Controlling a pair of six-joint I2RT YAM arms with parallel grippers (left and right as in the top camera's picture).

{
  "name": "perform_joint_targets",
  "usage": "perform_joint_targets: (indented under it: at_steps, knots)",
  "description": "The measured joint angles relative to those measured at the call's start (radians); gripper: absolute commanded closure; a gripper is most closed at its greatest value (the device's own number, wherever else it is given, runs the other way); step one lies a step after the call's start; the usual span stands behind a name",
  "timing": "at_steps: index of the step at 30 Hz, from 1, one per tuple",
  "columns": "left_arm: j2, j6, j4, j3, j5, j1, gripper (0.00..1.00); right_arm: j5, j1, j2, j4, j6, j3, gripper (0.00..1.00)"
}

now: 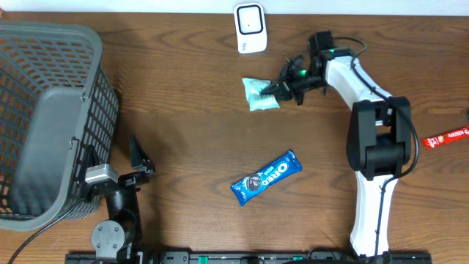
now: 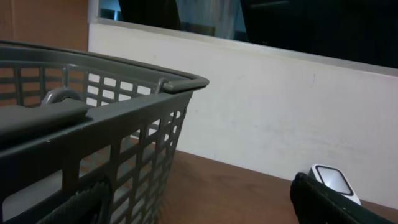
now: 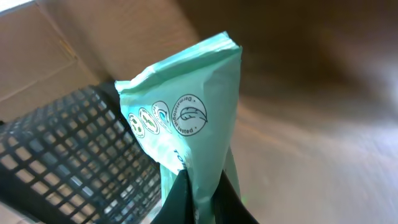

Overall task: Scan the item barcode
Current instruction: 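Lift the wipes pack and move it toward the scanner, then hold the wipes pack up against the white scanner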

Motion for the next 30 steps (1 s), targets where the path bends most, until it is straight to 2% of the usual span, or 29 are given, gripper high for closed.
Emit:
perform_joint_targets:
  at_steps: [4,8,13,20,26,30]
  knots:
    - [0.000,0.000,0.000,0.000,0.000,0.000,0.08,0.074,0.020,0.002,0.046,0.020,0.034,0.99]
    - [0.000,0.000,0.000,0.000,0.000,0.000,0.08,0.196,0.026,0.005,0.084,0.108,0.117,0.98]
    - [0.000,0.000,0.000,0.000,0.000,0.000,0.08,0.319,0.026,0.005,0.243,0.230,0.184,0.99]
    - [0.000,0.000,0.000,0.000,0.000,0.000,0.08,0.529,0.047,0.011,0.373,0.394,0.195,0.98]
    - [0.000,0.000,0.000,0.000,0.000,0.000,0.08,0.617,0.098,0.016,0.539,0.472,0.195,0.98]
    - [0.000,0.000,0.000,0.000,0.000,0.000,0.08,0.663,0.131,0.021,0.584,0.548,0.196,0.98]
